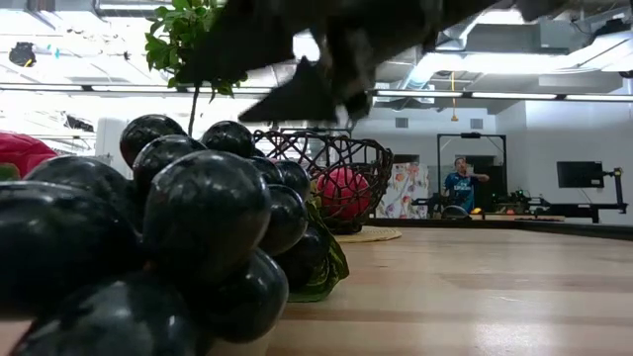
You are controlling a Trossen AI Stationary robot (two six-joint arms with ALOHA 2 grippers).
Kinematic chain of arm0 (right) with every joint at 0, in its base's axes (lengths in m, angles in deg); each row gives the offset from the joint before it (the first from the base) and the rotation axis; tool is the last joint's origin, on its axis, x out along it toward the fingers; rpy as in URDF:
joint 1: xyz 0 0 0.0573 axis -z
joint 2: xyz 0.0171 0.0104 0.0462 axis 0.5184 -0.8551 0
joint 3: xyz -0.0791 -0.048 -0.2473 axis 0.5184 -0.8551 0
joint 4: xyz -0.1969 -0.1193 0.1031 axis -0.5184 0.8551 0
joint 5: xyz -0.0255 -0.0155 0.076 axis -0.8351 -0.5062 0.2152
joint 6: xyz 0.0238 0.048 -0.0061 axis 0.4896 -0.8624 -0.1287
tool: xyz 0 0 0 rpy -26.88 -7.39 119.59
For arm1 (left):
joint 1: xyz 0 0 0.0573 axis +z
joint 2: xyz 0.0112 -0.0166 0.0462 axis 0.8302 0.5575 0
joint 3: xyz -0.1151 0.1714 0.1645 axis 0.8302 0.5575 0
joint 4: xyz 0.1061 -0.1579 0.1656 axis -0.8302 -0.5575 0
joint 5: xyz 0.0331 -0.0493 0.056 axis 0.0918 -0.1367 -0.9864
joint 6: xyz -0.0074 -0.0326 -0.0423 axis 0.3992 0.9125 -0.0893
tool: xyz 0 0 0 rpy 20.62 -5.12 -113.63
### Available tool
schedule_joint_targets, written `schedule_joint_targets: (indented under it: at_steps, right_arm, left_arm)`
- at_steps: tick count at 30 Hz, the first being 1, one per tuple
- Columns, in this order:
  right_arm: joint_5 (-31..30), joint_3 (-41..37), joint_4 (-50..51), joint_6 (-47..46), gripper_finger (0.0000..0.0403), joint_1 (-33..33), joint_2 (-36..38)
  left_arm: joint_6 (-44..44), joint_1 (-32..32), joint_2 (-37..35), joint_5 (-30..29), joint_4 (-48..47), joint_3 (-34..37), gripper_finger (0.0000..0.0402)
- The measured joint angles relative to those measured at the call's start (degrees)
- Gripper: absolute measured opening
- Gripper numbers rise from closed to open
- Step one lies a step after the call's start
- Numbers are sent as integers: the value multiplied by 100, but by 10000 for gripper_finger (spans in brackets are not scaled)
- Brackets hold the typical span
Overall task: Build produce basket
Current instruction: Put the red tomato into the basket
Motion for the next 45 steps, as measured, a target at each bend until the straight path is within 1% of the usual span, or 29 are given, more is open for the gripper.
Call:
schedule_joint_targets:
  at_steps: [2,5,10,19,22,28,32,36,45]
  right_arm:
    - [114,22,22,-200,374,72,-153]
    - [129,78,26,-345,374,107,-432]
    - [141,79,121,-524,374,149,-694]
    - [232,75,713,-766,373,251,-769]
    - [234,81,738,-794,360,249,-725]
    - [237,76,773,-810,311,211,-655]
    - [258,81,922,-810,304,210,-422]
    - [256,70,1233,-801,313,198,1]
    - [229,76,1410,175,316,-132,1537]
  left_arm:
    - [3,-13,10,-27,-12,-3,347]
    - [-1,-36,12,-127,-10,-3,347]
    - [-1,-36,12,-177,-17,-3,347]
    - [1,-36,12,-222,-15,-3,347]
    - [3,-36,12,-279,-15,-3,347]
    - [10,-36,12,-300,-17,-3,347]
    - [9,-36,12,-303,-17,-3,347]
    - [8,-34,12,-327,-17,-3,347]
    - [-44,-34,10,-1045,3,-3,347]
